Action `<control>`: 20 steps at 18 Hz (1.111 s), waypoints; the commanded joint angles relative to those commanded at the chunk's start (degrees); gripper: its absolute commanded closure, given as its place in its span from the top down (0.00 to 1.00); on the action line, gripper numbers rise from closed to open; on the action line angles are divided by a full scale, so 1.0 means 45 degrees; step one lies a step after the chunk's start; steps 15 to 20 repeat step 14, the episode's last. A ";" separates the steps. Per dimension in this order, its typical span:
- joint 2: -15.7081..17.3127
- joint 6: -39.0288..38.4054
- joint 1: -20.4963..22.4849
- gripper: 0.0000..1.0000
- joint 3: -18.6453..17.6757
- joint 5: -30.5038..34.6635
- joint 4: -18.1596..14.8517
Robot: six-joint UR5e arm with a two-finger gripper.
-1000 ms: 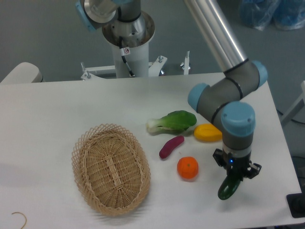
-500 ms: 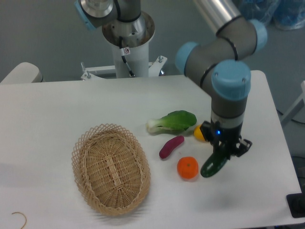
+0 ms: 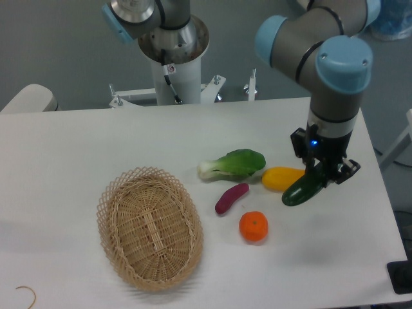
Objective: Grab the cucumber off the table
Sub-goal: 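Lift the held cucumber up off the table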
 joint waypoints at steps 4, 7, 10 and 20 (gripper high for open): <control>-0.0020 0.0000 -0.0020 0.38 0.0059 -0.0097 0.0000; -0.0020 -0.0019 -0.0098 0.38 0.0059 -0.0078 0.0000; -0.0020 -0.0058 -0.0137 0.38 0.0079 -0.0117 0.0000; -0.0020 -0.0176 -0.0176 0.38 0.0137 -0.0137 0.0020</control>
